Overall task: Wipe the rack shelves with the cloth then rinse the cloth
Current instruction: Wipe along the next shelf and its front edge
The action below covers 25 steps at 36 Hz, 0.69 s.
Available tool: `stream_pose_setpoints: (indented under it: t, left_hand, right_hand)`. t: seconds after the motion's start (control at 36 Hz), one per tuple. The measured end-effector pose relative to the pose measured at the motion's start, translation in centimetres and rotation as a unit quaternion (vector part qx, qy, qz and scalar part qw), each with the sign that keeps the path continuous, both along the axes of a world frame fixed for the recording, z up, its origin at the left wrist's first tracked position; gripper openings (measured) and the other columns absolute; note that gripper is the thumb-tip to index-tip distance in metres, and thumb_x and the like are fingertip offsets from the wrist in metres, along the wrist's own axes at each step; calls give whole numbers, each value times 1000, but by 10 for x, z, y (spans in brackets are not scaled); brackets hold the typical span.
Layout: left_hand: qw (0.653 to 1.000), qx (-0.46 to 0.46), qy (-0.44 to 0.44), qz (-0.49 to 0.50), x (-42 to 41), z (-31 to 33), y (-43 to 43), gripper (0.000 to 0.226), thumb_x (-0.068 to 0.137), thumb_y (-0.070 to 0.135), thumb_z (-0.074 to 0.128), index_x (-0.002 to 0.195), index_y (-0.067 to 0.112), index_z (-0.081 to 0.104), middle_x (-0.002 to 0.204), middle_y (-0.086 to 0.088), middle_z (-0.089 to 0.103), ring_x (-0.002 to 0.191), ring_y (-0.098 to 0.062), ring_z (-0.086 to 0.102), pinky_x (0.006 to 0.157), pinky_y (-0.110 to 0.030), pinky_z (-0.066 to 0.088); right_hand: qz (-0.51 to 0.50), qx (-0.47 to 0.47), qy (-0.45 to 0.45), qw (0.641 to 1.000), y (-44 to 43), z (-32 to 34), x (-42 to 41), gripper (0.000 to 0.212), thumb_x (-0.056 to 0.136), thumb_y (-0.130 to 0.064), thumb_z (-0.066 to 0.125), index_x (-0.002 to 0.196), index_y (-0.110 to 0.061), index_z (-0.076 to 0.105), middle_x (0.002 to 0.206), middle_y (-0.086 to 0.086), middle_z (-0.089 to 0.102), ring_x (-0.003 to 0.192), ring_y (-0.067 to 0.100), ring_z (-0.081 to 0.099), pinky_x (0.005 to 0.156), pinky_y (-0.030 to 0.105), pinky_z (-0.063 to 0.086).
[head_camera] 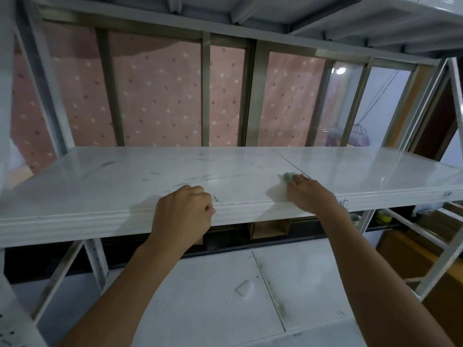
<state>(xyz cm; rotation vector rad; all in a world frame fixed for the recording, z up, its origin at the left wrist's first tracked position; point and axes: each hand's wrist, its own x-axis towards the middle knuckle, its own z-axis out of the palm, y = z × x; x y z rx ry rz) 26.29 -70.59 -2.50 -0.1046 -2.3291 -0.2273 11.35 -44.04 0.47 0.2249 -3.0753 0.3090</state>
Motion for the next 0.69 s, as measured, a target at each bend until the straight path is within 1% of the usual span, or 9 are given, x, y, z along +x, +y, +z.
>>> stream_pose_setpoints:
  t: [0.06, 0.11, 0.19, 0.31, 0.36, 0.42, 0.5, 0.61, 0.69]
  left_hand:
    - [1000, 11, -3, -4, 1, 2, -1, 22, 71, 13, 86, 58, 20, 70, 59, 9, 59, 58, -18, 57, 46, -32, 50]
    - [1000, 9, 1, -3, 2, 2, -2, 23, 69, 13, 88, 56, 20, 70, 58, 9, 59, 55, -17, 57, 44, -32, 49]
    - [1000, 0, 3, 7, 2, 1, -1, 24, 69, 15, 88, 55, 21, 69, 57, 9, 59, 53, -16, 56, 42, -31, 48]
    - [1000, -13, 11, 8, 0, 0, 0, 27, 69, 17, 88, 52, 21, 67, 56, 10, 57, 51, -14, 54, 40, -27, 44]
    - [1000, -14, 22, 1, -1, -1, -1, 26, 71, 20, 82, 51, 21, 65, 55, 9, 56, 51, -15, 53, 39, -27, 44]
    - [999, -13, 30, -3, -1, 0, -2, 23, 71, 25, 74, 51, 21, 65, 55, 9, 56, 50, -15, 53, 39, -27, 43]
    - [999, -17, 33, 2, -2, -3, -3, 23, 73, 27, 69, 51, 21, 66, 55, 8, 57, 51, -14, 53, 38, -28, 44]
    - [999, -16, 42, 14, -3, -6, -3, 25, 75, 29, 69, 52, 20, 66, 56, 7, 56, 54, -15, 55, 38, -33, 45]
    - [998, -17, 52, 15, -2, -7, -3, 23, 75, 30, 70, 54, 21, 67, 57, 8, 57, 55, -16, 56, 38, -32, 45]
  right_hand:
    - [3, 9, -16, 1000, 4, 1, -29, 60, 96, -36, 19, 149, -13, 33, 157, 14, 31, 142, 37, 30, 113, 55, 29]
    - [12, 0, -18, 1000, 12, -6, -72, 73, 84, -49, 11, 152, -24, 24, 161, 9, 25, 145, 37, 28, 115, 59, 25]
    - [39, -6, -27, 999, 16, -18, -132, 70, 84, -52, 14, 149, -30, 26, 160, 7, 28, 144, 34, 32, 115, 61, 24]
    - [66, -3, -30, 997, -17, 9, -109, 62, 96, -40, 18, 155, -20, 26, 163, 9, 23, 148, 31, 25, 120, 57, 14]
    - [95, 1, -27, 995, -30, 17, -106, 57, 101, -36, 20, 155, -17, 26, 163, 10, 24, 148, 30, 24, 121, 55, 14]
    - [126, 6, -26, 992, -43, 25, -96, 57, 104, -38, 20, 156, -16, 24, 163, 8, 22, 149, 28, 24, 121, 51, 14]
    - [196, 12, -29, 980, -68, 30, -83, 57, 107, -44, 16, 158, -18, 18, 165, 3, 16, 152, 24, 15, 121, 42, 8]
    - [316, -8, -54, 947, -97, 28, -57, 56, 105, -52, 8, 158, -34, 15, 166, -8, 10, 152, 14, 8, 122, 36, 2]
    - [381, -21, -78, 921, -111, 24, -27, 59, 104, -57, 12, 158, -34, 14, 165, -12, 10, 150, 11, 8, 118, 32, 1]
